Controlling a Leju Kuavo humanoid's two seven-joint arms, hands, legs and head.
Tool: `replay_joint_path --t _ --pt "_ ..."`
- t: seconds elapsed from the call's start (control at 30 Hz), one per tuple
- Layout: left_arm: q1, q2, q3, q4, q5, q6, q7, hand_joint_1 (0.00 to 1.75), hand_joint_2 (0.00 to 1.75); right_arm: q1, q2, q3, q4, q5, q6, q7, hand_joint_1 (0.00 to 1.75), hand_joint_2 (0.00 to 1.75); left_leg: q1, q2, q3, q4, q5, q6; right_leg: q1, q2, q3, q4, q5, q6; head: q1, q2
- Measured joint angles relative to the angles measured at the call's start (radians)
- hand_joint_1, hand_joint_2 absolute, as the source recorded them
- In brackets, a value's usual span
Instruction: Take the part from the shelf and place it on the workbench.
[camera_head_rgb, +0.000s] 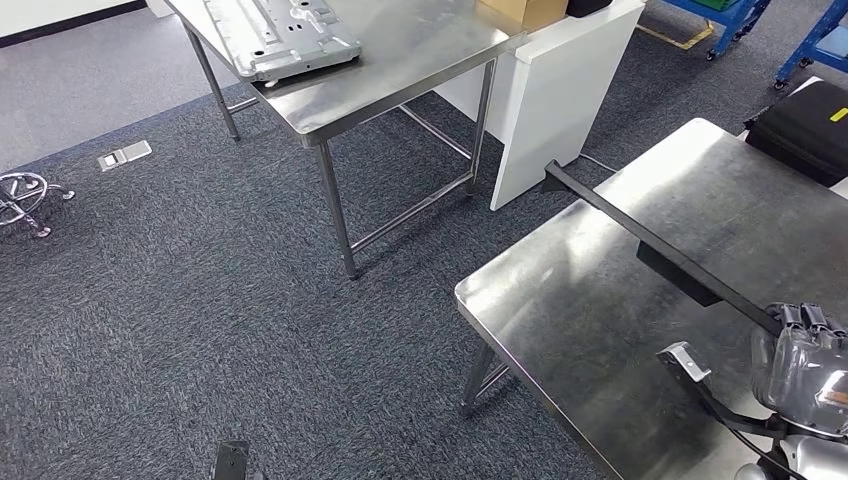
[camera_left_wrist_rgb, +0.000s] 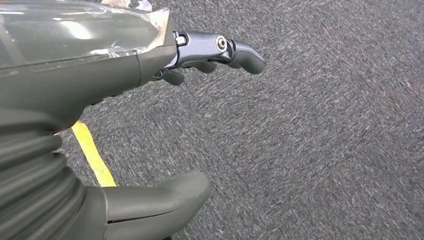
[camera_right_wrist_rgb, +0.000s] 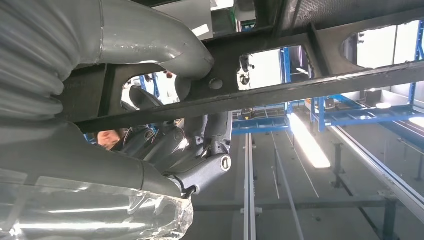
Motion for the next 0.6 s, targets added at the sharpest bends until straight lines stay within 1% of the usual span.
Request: replay_joint_path --t 0.17,0.27,0.4,0.6 --pt "0.004 0.0 0.0 0.0 0.0 0.008 -0.002 0.0 1.75 0.0 -0.019 0.0 0.006 -0.014 0.0 -0.008 1.64 1.75 0.0 0.0 0.004 -0.005 0.0 -0.001 0.0 0.0 0.003 -0.004 0.0 0.0 0.0 0.0" --pt "0.008 -0.001 0.0 0.0 -0.002 0.011 -0.004 0.0 1.75 0.01 -0.027 -0.001 0.007 -0.018 0.0 -0.01 1.64 1.75 0.0 0.0 0.013 -0.014 0.002 -0.002 0.0 0.0 0.011 -0.012 0.0 0.0 0.0 0.0" --pt "0.015 -0.007 0.0 0.0 -0.005 0.014 -0.005 0.0 1.75 0.042 -0.04 -0.01 0.003 -0.033 -0.003 -0.011 1.64 1.75 0.0 0.0 0.036 -0.036 0.004 -0.003 0.0 -0.001 0.035 -0.032 0.001 -0.001 0.0 0.0" --pt "0.025 -0.011 0.0 0.0 -0.004 0.015 -0.017 0.0 1.75 0.082 -0.054 -0.026 -0.018 -0.048 -0.002 -0.014 1.64 1.75 0.0 0.0 0.074 -0.075 0.01 -0.004 -0.001 -0.001 0.072 -0.069 0.005 -0.005 0.0 0.0"
